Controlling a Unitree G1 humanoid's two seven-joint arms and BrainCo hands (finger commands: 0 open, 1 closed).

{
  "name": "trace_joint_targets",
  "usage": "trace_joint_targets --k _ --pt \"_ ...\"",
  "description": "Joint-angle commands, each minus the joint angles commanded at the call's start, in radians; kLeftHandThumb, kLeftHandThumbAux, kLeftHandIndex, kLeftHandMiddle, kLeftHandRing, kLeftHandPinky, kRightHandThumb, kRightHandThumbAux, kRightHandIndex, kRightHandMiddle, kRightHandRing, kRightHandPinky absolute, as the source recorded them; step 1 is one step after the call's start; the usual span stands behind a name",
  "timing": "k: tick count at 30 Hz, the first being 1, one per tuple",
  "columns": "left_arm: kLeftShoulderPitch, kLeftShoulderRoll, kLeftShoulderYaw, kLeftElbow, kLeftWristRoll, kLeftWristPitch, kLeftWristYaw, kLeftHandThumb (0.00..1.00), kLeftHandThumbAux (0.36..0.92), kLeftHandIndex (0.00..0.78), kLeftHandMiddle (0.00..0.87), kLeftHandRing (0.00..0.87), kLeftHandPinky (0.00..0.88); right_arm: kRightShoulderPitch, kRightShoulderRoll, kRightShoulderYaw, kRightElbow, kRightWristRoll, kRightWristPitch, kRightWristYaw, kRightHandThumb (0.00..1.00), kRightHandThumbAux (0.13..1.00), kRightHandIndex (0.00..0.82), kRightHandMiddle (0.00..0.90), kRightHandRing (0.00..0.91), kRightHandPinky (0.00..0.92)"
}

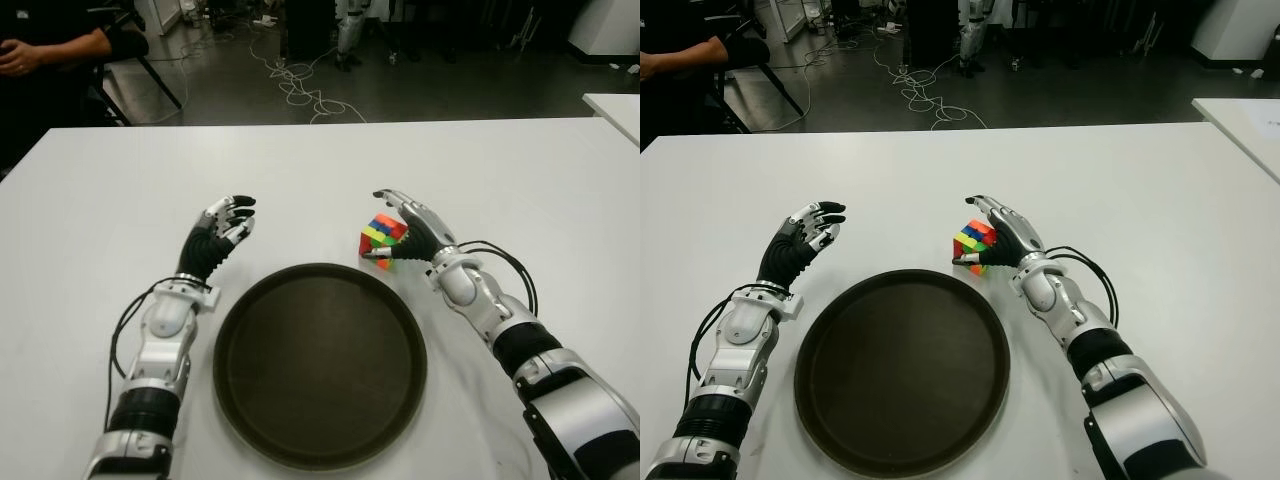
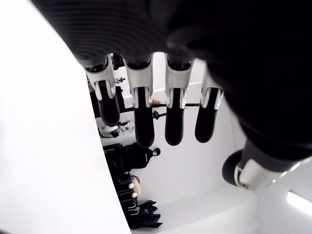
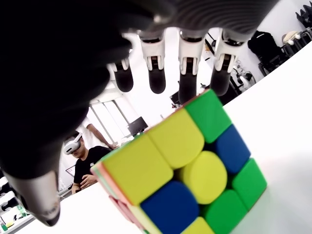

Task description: Pick up the Rubik's Cube and put it in the plate

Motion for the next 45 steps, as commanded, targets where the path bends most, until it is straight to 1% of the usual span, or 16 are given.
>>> trace_joint_targets --k 4,7,14,21,25,29,33,35,37,41,43,45 --pt "0.001 0.0 -0.001 -0.003 -0.001 0.001 -0.001 0.264 0.555 0.24 0.24 0.221 0.183 0.001 0.002 0.0 0.0 0.002 0.01 0.005 0.0 0.696 0.1 0.129 0.168 0.195" --pt "0.002 0.0 -0.002 -0.004 0.001 0.002 0.0 0.275 0.565 0.243 0.234 0.21 0.161 0.002 0.003 0.002 -0.004 0.001 0.025 0.012 0.0 0.689 0.095 0.126 0.166 0.192" --pt "0.0 0.002 -0.004 -0.001 0.008 0.002 0.005 0.26 0.573 0.231 0.233 0.213 0.169 0.002 0.0 0.007 -0.013 -0.002 0.049 0.028 0.0 0.667 0.101 0.13 0.156 0.165" --pt "0.001 0.004 -0.005 -0.006 0.01 0.007 0.007 0.245 0.563 0.219 0.23 0.219 0.188 -0.001 0.005 0.005 -0.003 0.001 0.057 0.021 0.0 0.705 0.109 0.136 0.165 0.187" --pt "0.002 0.005 -0.005 -0.006 0.01 0.009 0.007 0.242 0.558 0.226 0.227 0.214 0.169 -0.007 0.006 0.006 0.017 -0.002 0.054 0.008 0.0 0.716 0.117 0.149 0.179 0.196" --pt "0.003 0.005 -0.005 -0.01 0.008 0.012 0.004 0.255 0.567 0.223 0.243 0.232 0.181 -0.015 0.009 0.006 0.035 -0.007 0.06 -0.008 0.0 0.717 0.123 0.156 0.185 0.192" --pt "0.004 0.006 -0.006 -0.014 0.01 0.014 0.005 0.265 0.577 0.22 0.244 0.232 0.17 -0.022 0.011 0.008 0.046 -0.012 0.072 -0.014 0.0 0.721 0.13 0.154 0.18 0.175" --pt "0.005 0.007 -0.007 -0.015 0.012 0.014 0.005 0.264 0.577 0.22 0.241 0.226 0.16 -0.027 0.011 0.01 0.052 -0.016 0.079 -0.014 0.0 0.725 0.13 0.158 0.188 0.195" --pt "0.005 0.007 -0.007 -0.016 0.012 0.013 0.006 0.264 0.578 0.221 0.239 0.221 0.153 -0.031 0.011 0.014 0.057 -0.019 0.087 -0.011 0.0 0.733 0.129 0.158 0.189 0.195" --pt "0.005 0.006 -0.007 -0.016 0.012 0.009 0.007 0.264 0.58 0.229 0.237 0.215 0.148 -0.047 0.007 0.027 0.085 -0.027 0.102 0.009 0.0 0.743 0.133 0.151 0.173 0.17" --pt "0.005 0.005 -0.006 -0.014 0.01 0.009 0.005 0.254 0.574 0.224 0.234 0.215 0.16 -0.053 0.004 0.037 0.092 -0.03 0.113 0.027 0.0 0.741 0.136 0.135 0.147 0.139" --pt "0.004 0.005 -0.005 -0.013 0.008 0.009 0.004 0.249 0.572 0.22 0.231 0.214 0.166 -0.056 0.004 0.04 0.097 -0.031 0.119 0.038 0.0 0.738 0.136 0.128 0.138 0.127"
